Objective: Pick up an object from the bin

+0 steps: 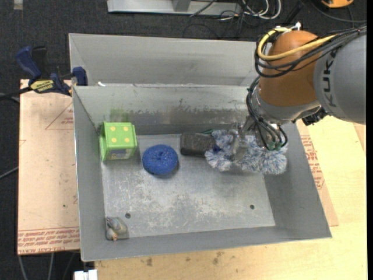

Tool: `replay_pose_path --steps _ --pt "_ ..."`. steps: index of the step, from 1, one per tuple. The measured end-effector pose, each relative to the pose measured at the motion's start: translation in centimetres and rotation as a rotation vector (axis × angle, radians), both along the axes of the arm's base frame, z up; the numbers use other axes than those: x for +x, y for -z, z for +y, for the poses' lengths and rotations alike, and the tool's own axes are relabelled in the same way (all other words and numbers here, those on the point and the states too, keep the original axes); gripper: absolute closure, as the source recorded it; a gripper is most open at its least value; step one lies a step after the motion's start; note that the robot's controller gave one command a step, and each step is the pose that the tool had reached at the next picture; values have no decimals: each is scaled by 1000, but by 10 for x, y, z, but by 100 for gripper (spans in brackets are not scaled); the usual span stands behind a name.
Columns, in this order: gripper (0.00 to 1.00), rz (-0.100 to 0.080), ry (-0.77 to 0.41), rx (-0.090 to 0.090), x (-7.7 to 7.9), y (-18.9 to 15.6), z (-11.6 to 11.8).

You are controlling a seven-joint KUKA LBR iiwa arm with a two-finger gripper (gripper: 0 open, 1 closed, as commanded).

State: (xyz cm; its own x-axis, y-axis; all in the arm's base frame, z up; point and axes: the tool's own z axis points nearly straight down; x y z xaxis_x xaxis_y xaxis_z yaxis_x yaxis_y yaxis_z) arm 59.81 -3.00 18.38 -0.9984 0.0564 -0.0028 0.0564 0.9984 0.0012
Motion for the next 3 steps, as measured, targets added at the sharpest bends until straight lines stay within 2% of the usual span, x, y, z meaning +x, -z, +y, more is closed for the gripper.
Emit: replay_pose_path --steps 1,2,3 --pt "100 0 0 0 0 0 0" --pt "100 -4 -89 -1 9 31 5" --pt "100 -10 -130 -3 -14 -148 -10"
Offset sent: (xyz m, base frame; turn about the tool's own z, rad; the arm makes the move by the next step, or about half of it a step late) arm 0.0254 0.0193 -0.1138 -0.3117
